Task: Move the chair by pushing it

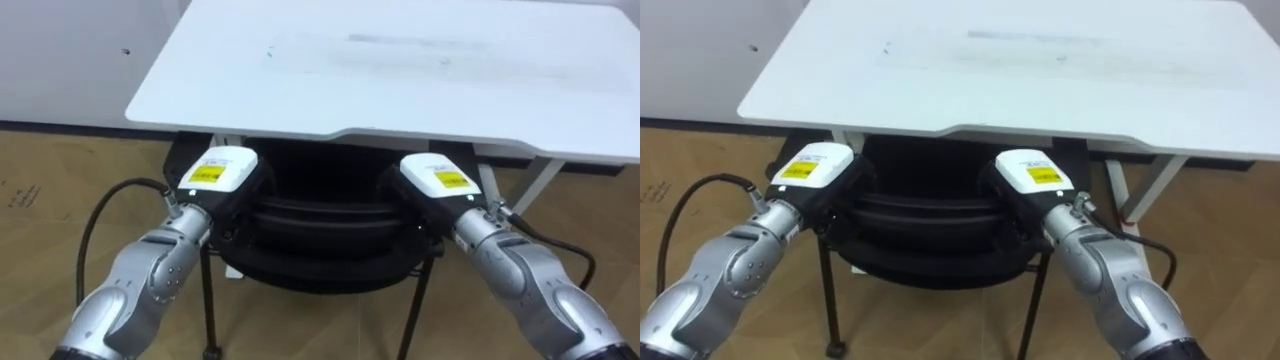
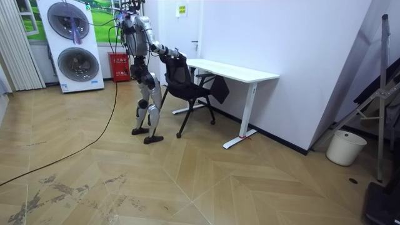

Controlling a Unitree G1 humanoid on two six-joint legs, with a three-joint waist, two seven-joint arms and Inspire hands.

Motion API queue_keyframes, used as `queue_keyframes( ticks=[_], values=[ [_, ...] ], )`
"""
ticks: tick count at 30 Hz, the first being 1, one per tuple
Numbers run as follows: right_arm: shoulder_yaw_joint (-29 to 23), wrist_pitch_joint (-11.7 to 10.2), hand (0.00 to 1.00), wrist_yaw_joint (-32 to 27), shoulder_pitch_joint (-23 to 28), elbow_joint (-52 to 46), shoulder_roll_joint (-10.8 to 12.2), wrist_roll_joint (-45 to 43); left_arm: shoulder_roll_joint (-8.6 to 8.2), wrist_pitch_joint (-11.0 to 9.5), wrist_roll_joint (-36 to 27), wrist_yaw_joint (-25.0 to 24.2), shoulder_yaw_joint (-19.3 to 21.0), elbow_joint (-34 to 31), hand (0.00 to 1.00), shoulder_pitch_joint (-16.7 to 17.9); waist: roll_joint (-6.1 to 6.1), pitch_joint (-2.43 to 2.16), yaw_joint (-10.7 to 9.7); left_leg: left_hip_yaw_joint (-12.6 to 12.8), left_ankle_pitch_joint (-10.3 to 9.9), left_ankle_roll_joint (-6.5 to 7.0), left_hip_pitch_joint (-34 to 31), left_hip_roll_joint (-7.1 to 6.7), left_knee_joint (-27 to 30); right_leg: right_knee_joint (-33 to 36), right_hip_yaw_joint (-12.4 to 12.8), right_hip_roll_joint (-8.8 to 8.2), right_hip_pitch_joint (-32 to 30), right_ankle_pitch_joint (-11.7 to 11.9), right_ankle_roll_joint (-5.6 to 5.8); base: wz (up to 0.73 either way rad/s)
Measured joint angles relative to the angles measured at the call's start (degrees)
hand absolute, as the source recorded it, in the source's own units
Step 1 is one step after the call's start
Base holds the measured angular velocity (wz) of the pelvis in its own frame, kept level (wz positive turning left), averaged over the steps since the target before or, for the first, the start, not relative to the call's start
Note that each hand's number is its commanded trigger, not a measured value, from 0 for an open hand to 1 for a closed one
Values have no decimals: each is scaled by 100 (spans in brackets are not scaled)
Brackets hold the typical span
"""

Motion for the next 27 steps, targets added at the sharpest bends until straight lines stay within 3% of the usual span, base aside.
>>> queue_keyframes(
  ticks=[2,4,6,8,12,19,22,24,25,26,27],
  values=[
    [0,-14,100,19,0,-5,118,-47,24,-4,12,-85,153,-84,100,84,-2,-1,-37,13,-29,-48,19,87,7,-28,-7,38,26,-21,-40,0],
    [17,-17,100,24,1,-4,182,-115,70,-7,9,-102,173,-93,100,98,-4,-1,-113,199,-57,-86,18,181,80,-31,-62,50,66,-46,-71,14],
    [46,6,100,39,32,-1,211,-119,86,-4,12,-114,173,-82,100,124,-11,0,-192,861,-106,-115,18,416,234,-21,-100,106,155,-102,-116,23],
    [45,16,100,72,37,1,259,-134,86,-1,72,-122,186,-85,100,166,-13,1,-231,1094,-161,-147,28,521,323,76,-169,109,178,-204,-130,13],
    [45,-15,100,111,37,72,403,-211,91,28,124,-84,244,-75,100,270,-9,3,-325,1279,-252,-243,82,668,511,278,-209,178,198,-414,-226,11],
    [38,-100,100,157,35,145,372,-275,-11,32,158,-75,243,-58,100,416,25,10,-278,1488,-232,-326,253,698,549,501,-2,242,192,-541,-330,-13],
    [-73,-114,100,204,29,129,385,-435,-137,114,203,-116,250,-111,100,421,22,7,-298,1558,-188,-366,217,665,603,545,764,572,90,-495,-432,-15],
    [-93,-102,100,207,30,128,378,-442,-186,150,229,-237,252,-171,100,441,-7,4,-281,1625,-84,-290,174,593,739,544,1633,869,120,-401,-518,-29],
    [-93,-104,100,210,32,132,361,-442,-204,143,228,-248,257,-169,100,448,-34,16,-259,1576,-27,-244,100,524,797,541,1906,915,159,-381,-525,-38],
    [-99,-128,100,208,68,122,276,-442,-312,143,260,-294,261,-162,100,471,-134,-17,-126,1273,-85,-136,-47,121,603,465,2427,911,204,-310,-509,-47],
    [-100,-184,100,204,86,60,114,-417,-437,138,314,-332,259,-166,100,468,-147,-99,-76,1068,-11,-73,-207,-218,72,210,2903,888,207,-128,-441,-59]
  ],
)
